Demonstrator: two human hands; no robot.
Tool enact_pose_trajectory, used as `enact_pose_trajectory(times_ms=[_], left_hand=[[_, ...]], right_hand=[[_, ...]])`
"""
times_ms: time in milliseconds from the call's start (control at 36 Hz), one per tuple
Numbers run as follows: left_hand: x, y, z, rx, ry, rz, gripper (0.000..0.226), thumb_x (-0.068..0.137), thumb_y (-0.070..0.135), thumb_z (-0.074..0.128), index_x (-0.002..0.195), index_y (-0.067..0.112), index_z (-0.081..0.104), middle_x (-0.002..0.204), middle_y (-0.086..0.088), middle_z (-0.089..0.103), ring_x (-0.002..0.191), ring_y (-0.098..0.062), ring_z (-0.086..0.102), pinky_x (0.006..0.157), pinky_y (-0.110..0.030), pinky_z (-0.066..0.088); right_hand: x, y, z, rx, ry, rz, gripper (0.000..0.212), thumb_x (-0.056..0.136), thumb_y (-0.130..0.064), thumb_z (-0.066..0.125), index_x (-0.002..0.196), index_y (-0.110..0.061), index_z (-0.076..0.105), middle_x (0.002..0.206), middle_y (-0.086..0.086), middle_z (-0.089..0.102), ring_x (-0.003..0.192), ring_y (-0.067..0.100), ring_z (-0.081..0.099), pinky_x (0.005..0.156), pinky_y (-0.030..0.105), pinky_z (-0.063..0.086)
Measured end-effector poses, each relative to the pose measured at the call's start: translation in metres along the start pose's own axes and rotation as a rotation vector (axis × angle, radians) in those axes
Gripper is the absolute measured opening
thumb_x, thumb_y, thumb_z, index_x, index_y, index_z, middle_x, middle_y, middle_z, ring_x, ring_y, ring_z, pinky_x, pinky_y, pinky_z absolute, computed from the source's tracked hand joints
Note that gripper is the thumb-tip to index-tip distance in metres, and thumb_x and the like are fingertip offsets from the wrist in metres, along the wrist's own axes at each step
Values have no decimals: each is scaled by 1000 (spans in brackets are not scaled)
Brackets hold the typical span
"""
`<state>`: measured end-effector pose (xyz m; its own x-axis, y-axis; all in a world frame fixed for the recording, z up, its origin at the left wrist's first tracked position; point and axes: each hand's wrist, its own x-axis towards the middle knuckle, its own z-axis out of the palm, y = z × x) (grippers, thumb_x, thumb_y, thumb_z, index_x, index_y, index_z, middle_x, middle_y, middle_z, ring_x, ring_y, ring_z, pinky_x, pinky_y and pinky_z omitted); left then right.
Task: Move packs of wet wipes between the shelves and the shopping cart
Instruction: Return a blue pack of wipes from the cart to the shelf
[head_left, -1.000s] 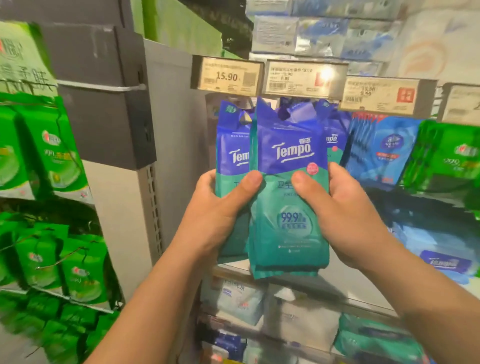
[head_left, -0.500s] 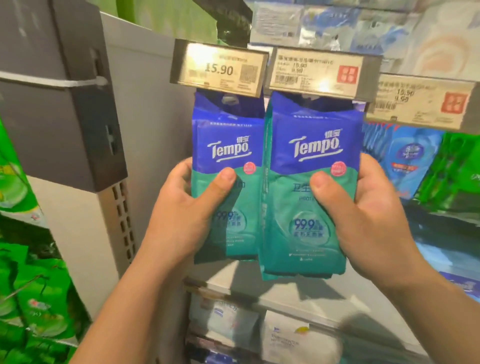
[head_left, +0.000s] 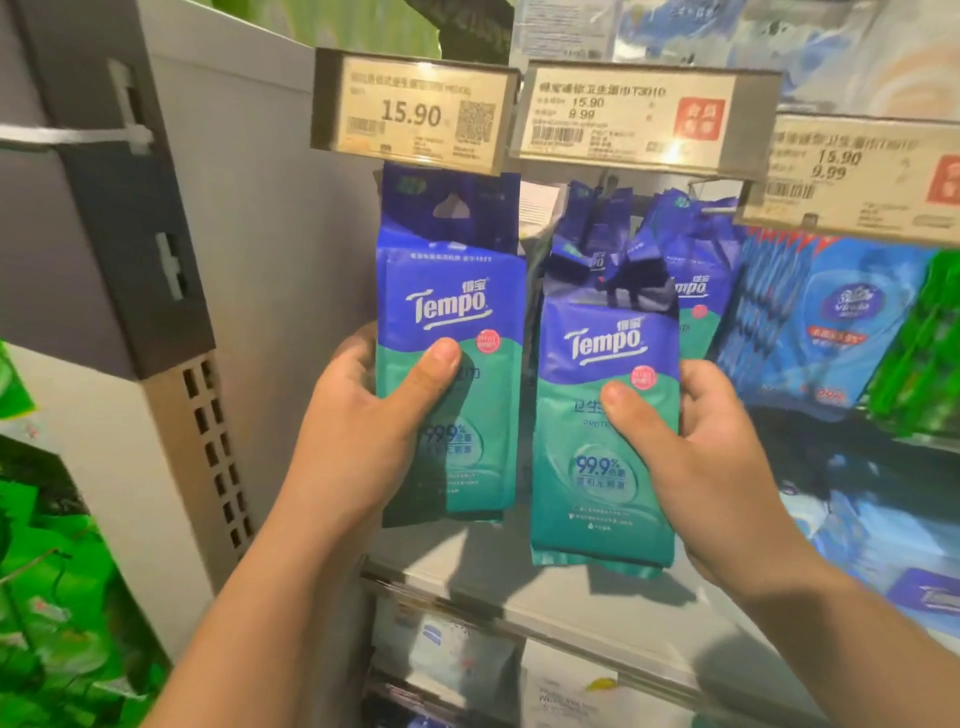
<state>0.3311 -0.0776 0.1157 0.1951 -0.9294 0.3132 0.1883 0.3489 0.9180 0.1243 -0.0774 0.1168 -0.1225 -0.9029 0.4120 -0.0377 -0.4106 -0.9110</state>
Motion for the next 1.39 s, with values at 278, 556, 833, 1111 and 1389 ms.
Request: enact_pose_trajectory(times_ms=[278, 556, 833, 1111, 1389], left_hand=[[2, 2, 4, 3, 14, 21, 42, 76, 38, 72, 112, 19, 64, 102, -3, 80, 93, -24, 78, 82, -45, 62], [3, -1, 5, -12, 21, 37, 32, 77, 37, 79, 104, 26, 66, 103, -4, 80, 93, -27, 77, 88, -54, 60], [3, -4, 1, 4, 24, 45, 28, 81, 37, 78, 104, 25, 67, 103, -4, 80, 94, -27, 77, 90, -58, 59], [6, -12, -5, 23, 53, 13, 45, 78, 42, 77, 115, 18, 67, 104, -5, 79, 96, -28, 77, 92, -60, 58], [3, -14, -2, 5, 75, -28, 64, 69, 46, 74, 120, 9, 64, 95, -2, 81, 83, -18, 78, 66, -32, 61]], right_hand=[[-11, -25, -10, 60, -106, -295, 30, 80, -16, 67, 105, -23, 53, 91, -9, 77, 77, 7, 73, 64, 23, 57], [-11, -38, -5, 61, -171, -342, 32, 81, -23, 73, 106, -23, 53, 96, -7, 76, 80, 11, 73, 67, 27, 58], [-6, -37, -2, 6, -75, -276, 27, 80, -22, 73, 101, -26, 56, 96, -2, 77, 82, 15, 75, 68, 31, 59], [9, -10, 2, 11, 28, -75, 45, 79, -28, 75, 117, -15, 55, 102, 5, 77, 94, 26, 75, 85, 53, 60], [60, 17, 19, -120, 263, -60, 28, 87, -35, 73, 108, -20, 61, 93, -10, 71, 81, 4, 65, 82, 25, 49]])
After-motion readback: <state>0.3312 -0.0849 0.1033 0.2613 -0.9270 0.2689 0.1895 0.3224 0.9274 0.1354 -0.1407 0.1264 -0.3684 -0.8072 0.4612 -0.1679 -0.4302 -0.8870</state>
